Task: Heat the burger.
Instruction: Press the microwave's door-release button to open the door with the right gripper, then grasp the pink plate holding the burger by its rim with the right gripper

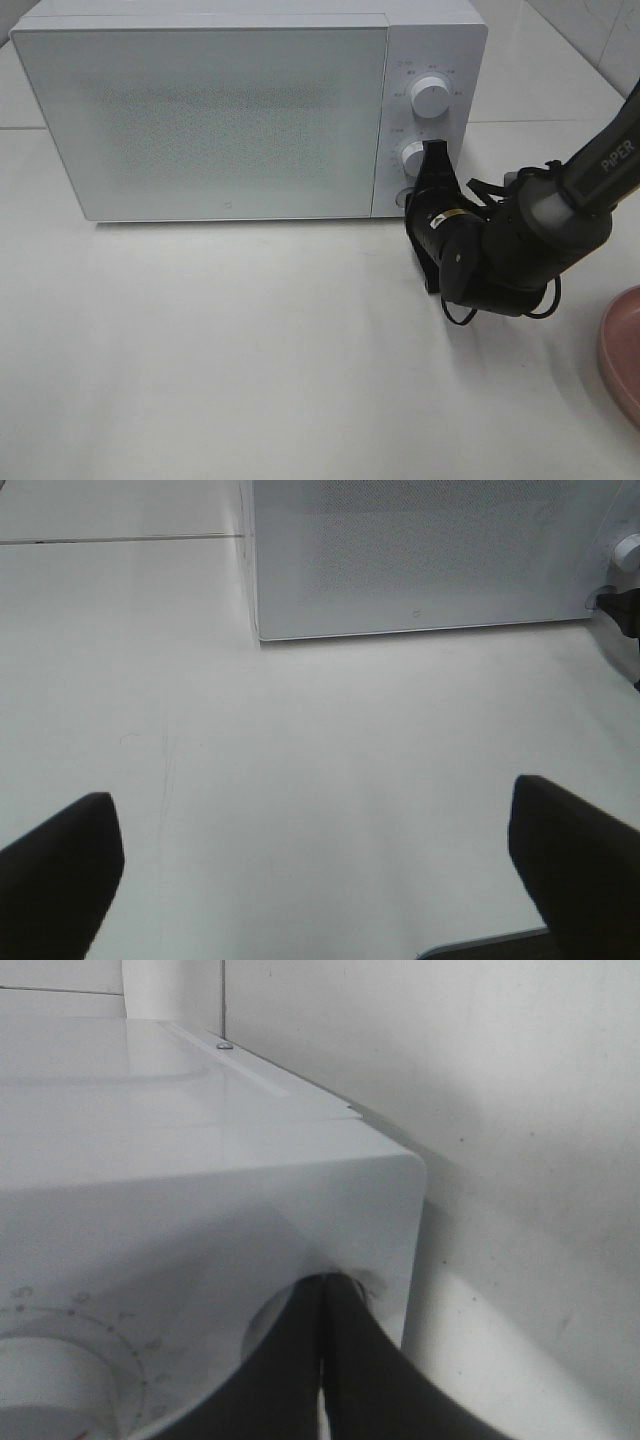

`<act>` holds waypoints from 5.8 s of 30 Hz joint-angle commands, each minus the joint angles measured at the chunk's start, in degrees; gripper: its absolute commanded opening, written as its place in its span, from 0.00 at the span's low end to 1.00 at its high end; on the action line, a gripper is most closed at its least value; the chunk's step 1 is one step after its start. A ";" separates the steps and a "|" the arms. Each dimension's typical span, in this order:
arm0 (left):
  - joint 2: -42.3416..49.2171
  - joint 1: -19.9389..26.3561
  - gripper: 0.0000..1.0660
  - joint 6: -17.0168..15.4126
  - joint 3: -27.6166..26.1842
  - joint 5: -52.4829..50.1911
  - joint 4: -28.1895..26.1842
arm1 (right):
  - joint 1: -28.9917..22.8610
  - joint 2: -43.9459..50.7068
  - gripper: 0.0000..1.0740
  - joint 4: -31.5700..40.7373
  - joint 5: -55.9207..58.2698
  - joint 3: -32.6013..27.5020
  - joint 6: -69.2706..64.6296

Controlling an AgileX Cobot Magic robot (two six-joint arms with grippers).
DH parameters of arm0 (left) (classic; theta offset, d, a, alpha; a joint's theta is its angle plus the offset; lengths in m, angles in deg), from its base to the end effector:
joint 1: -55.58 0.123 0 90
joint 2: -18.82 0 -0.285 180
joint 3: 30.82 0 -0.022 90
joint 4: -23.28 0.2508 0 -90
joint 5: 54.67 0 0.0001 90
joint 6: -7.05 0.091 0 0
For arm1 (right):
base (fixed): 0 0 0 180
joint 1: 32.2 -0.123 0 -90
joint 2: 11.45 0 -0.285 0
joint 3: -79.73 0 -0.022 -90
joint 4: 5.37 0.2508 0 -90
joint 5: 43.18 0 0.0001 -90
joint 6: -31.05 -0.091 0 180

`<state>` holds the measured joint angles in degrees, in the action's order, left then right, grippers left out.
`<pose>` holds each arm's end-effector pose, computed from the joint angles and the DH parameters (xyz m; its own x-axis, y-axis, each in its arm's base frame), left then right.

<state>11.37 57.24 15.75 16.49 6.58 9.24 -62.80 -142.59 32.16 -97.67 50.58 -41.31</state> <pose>-0.0095 -0.0197 0.2846 -0.4212 0.0192 -0.9067 0.1776 0.9822 -0.0617 0.3379 0.1475 0.0789 -0.0104 0.9965 -0.0835 0.3294 0.0823 0.9406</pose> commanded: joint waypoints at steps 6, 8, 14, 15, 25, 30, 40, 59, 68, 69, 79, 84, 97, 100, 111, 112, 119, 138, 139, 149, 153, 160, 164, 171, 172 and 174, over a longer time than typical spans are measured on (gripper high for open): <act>0.86 0.11 0.93 0.06 0.11 0.34 0.00 | 0.52 0.11 0.00 -1.32 -3.21 3.50 0.57; 0.86 0.11 0.93 0.06 0.11 0.34 0.00 | 0.52 0.11 0.00 -1.32 -4.13 4.01 0.52; 0.86 0.11 0.93 0.06 0.11 0.34 0.00 | 0.52 0.11 0.00 -1.15 -9.74 5.56 1.26; 0.86 0.11 0.93 0.06 0.11 0.34 0.00 | 0.52 0.00 0.00 -1.15 -10.14 5.79 1.49; 0.86 0.11 0.93 0.06 0.11 0.34 0.00 | 1.20 -2.86 0.00 -1.09 -13.69 10.14 2.12; 0.86 0.11 0.93 0.06 0.11 0.34 0.00 | 1.20 -2.86 0.00 -1.20 -12.89 10.20 3.04; 0.86 0.11 0.93 0.06 0.11 0.34 0.00 | 1.20 -2.52 0.00 -1.20 -8.65 10.14 5.21; 0.86 0.11 0.93 0.06 0.11 0.34 0.00 | -0.17 -0.06 0.00 2.35 -2.69 8.88 5.27; 0.86 0.11 0.93 0.06 0.11 0.34 0.00 | -0.97 2.12 0.00 4.81 1.20 6.02 5.96; 0.86 0.11 0.93 0.06 0.11 0.34 0.00 | -0.97 2.12 0.00 4.81 1.20 6.02 5.96; 0.86 0.11 0.93 0.06 0.11 0.34 0.00 | -0.97 6.70 0.00 4.76 7.96 0.29 9.34; 0.86 0.11 0.93 0.06 0.11 0.34 0.00 | -0.97 9.80 0.00 4.47 11.63 -2.29 13.12; 0.86 0.11 0.93 0.06 0.11 0.34 0.00 | -0.80 18.79 0.00 -4.13 19.42 -9.17 20.51; 0.86 0.11 0.93 0.06 0.11 0.34 0.00 | -0.80 22.00 0.00 -7.51 25.04 -10.03 25.50; 0.86 0.11 0.93 0.06 0.11 0.34 0.00 | 0.86 29.51 0.00 -12.78 45.15 -10.03 47.84; 0.86 0.11 0.93 0.06 0.11 0.34 0.00 | 1.55 30.14 0.00 -13.46 47.15 -10.03 49.22; 0.86 0.11 0.93 0.06 0.11 0.34 0.00 | 5.61 35.75 0.01 -20.63 61.59 -10.03 58.38; 0.86 0.11 0.93 0.06 0.11 0.34 0.00 | 15.93 48.24 0.35 -41.54 90.87 -10.03 61.13; 0.86 0.11 0.93 0.06 0.11 0.34 0.00 | 16.39 48.82 0.50 -42.86 92.59 -10.03 61.13; 0.86 0.11 0.93 0.06 0.11 0.34 0.00 | 16.50 48.47 0.95 -46.64 94.94 -10.26 60.45; 0.86 0.11 0.93 0.06 0.11 0.34 0.00 | 16.50 47.50 0.93 -48.30 95.05 -10.26 59.01; 0.86 0.11 0.93 0.06 0.11 0.34 0.00 | 16.50 41.54 0.89 -49.79 94.71 -10.26 57.30; 0.86 0.11 0.93 0.06 0.11 0.34 0.00 | 16.50 38.90 0.88 -50.71 94.02 -10.26 57.07; 0.86 0.11 0.93 0.06 0.11 0.34 0.00 | 16.50 33.86 0.86 -53.06 91.39 -10.26 55.18; 0.86 0.11 0.93 0.06 0.11 0.34 0.00 | 16.50 32.54 0.85 -53.11 90.07 -10.26 55.12; 0.86 0.11 0.93 0.06 0.11 0.34 0.00 | 16.50 31.91 0.84 -53.11 89.44 -10.26 55.06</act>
<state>11.37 57.24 15.75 16.60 6.58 9.24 -46.64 -110.45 -20.26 -7.71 40.55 14.27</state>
